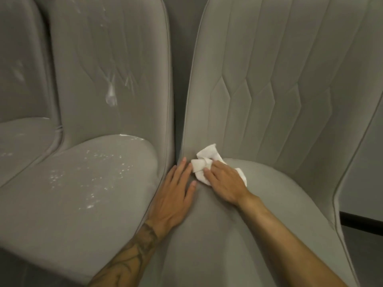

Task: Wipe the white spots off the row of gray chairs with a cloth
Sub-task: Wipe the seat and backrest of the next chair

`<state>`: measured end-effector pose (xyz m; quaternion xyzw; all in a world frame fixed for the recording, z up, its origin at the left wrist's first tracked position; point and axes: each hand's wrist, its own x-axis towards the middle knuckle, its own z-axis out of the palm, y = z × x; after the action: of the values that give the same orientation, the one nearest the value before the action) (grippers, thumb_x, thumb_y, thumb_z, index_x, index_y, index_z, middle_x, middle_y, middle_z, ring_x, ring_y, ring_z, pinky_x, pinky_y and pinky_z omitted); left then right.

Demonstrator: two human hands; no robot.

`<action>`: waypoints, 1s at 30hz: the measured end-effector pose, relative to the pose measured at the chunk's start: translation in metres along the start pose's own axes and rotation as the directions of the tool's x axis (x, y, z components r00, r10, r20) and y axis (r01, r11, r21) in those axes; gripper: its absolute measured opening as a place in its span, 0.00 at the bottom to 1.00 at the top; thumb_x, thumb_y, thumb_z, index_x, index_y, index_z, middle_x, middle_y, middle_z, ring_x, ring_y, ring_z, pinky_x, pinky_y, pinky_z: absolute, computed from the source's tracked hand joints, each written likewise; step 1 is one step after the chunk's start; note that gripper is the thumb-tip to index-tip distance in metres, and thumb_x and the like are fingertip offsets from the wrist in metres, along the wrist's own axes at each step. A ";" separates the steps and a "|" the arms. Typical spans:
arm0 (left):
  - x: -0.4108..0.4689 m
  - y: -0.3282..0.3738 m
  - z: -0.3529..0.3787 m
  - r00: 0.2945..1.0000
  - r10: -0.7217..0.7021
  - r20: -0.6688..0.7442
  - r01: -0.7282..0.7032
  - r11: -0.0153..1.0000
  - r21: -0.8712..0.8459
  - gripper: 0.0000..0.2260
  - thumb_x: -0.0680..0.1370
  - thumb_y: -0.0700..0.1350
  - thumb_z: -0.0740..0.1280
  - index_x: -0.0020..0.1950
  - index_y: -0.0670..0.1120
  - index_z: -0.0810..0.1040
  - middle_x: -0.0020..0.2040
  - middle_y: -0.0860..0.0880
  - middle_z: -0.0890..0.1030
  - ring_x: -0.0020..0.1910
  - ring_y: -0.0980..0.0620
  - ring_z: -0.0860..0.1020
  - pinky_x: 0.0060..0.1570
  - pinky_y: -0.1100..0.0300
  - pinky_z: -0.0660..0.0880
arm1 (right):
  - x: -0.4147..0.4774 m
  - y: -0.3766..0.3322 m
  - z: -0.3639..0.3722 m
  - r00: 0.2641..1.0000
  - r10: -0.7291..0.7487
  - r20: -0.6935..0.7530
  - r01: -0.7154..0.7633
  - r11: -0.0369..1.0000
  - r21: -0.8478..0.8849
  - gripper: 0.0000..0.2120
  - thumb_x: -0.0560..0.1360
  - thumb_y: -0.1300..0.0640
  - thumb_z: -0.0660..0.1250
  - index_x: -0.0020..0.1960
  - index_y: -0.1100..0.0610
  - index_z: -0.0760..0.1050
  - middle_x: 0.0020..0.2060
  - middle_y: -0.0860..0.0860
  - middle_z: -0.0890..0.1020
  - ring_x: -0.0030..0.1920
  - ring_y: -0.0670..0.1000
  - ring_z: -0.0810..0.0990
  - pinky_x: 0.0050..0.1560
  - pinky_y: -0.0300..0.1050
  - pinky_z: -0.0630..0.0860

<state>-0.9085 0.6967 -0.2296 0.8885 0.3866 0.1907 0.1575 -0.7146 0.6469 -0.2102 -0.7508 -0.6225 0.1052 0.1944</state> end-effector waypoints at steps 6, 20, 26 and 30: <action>-0.004 -0.004 -0.004 0.999 -0.007 -0.033 0.004 0.995 -0.096 0.26 0.87 0.55 0.50 0.83 0.46 0.63 0.83 0.48 0.62 0.81 0.51 0.62 0.81 0.59 0.54 | -0.020 -0.031 0.025 0.996 -0.088 0.025 0.087 0.995 0.049 0.17 0.86 0.55 0.57 0.66 0.60 0.81 0.68 0.58 0.80 0.74 0.58 0.73 0.71 0.56 0.67; -0.071 -0.124 -0.118 0.987 0.160 0.025 -0.160 0.987 -0.014 0.27 0.87 0.60 0.47 0.84 0.52 0.61 0.82 0.48 0.65 0.81 0.51 0.63 0.79 0.56 0.57 | -0.056 -0.199 0.074 0.926 0.250 -0.284 -0.156 0.936 0.317 0.20 0.87 0.47 0.53 0.43 0.55 0.72 0.39 0.48 0.80 0.43 0.50 0.77 0.50 0.55 0.73; -0.110 -0.240 -0.179 0.997 0.076 -0.015 -0.076 0.997 -0.012 0.29 0.86 0.62 0.46 0.83 0.50 0.64 0.81 0.49 0.67 0.79 0.50 0.66 0.77 0.59 0.55 | -0.057 -0.291 0.122 0.973 0.150 -0.176 -0.135 0.986 0.095 0.27 0.86 0.40 0.41 0.76 0.46 0.69 0.78 0.41 0.65 0.80 0.42 0.60 0.82 0.48 0.51; -0.125 -0.312 -0.205 0.999 0.036 -0.030 -0.036 0.999 -0.011 0.27 0.86 0.58 0.50 0.81 0.46 0.67 0.78 0.44 0.71 0.77 0.46 0.70 0.76 0.55 0.60 | -0.059 -0.311 0.138 0.989 0.150 -0.015 -0.151 0.982 -0.110 0.34 0.81 0.38 0.33 0.84 0.44 0.54 0.83 0.43 0.53 0.84 0.45 0.49 0.83 0.53 0.48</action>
<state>-1.2773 0.8339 -0.2101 0.8914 0.3718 0.2089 0.1536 -1.0598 0.6582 -0.2080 -0.8057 -0.5682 0.0825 0.1459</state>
